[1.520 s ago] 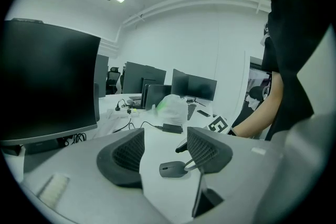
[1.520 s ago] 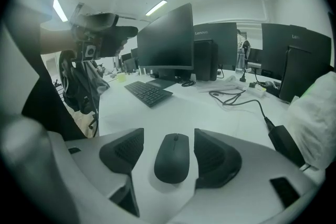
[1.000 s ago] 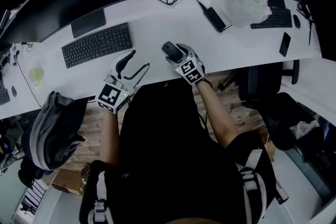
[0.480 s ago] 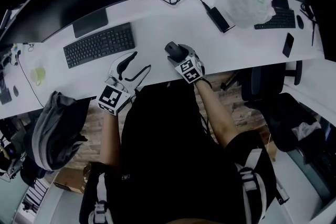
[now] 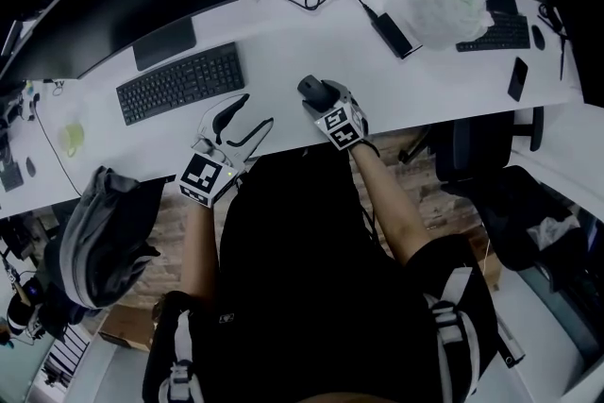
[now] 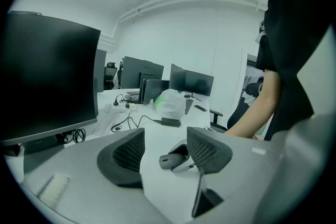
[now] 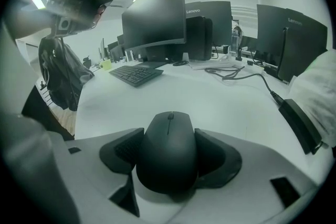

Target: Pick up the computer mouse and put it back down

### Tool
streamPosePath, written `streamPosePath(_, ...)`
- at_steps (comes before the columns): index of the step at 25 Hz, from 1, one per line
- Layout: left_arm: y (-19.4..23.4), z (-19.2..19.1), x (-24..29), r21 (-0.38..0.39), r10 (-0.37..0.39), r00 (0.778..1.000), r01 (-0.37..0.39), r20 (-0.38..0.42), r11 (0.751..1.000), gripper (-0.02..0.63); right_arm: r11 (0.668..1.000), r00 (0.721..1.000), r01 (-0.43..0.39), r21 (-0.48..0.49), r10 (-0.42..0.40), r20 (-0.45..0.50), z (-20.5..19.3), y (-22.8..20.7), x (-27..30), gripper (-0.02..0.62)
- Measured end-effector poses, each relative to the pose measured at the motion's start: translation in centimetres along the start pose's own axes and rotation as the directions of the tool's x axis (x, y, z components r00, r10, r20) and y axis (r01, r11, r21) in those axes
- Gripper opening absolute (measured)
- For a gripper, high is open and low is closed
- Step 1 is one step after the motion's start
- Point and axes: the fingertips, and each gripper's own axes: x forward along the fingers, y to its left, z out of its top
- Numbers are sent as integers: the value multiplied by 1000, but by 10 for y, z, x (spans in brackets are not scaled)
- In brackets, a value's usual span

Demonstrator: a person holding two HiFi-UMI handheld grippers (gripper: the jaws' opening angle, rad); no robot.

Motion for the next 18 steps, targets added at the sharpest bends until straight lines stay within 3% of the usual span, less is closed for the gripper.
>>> streamPosePath(18, -5, 15, 4, 45, -46, 999, 45, 24, 998, 229, 998, 999, 51, 45, -52, 8, 10, -2, -4, 296)
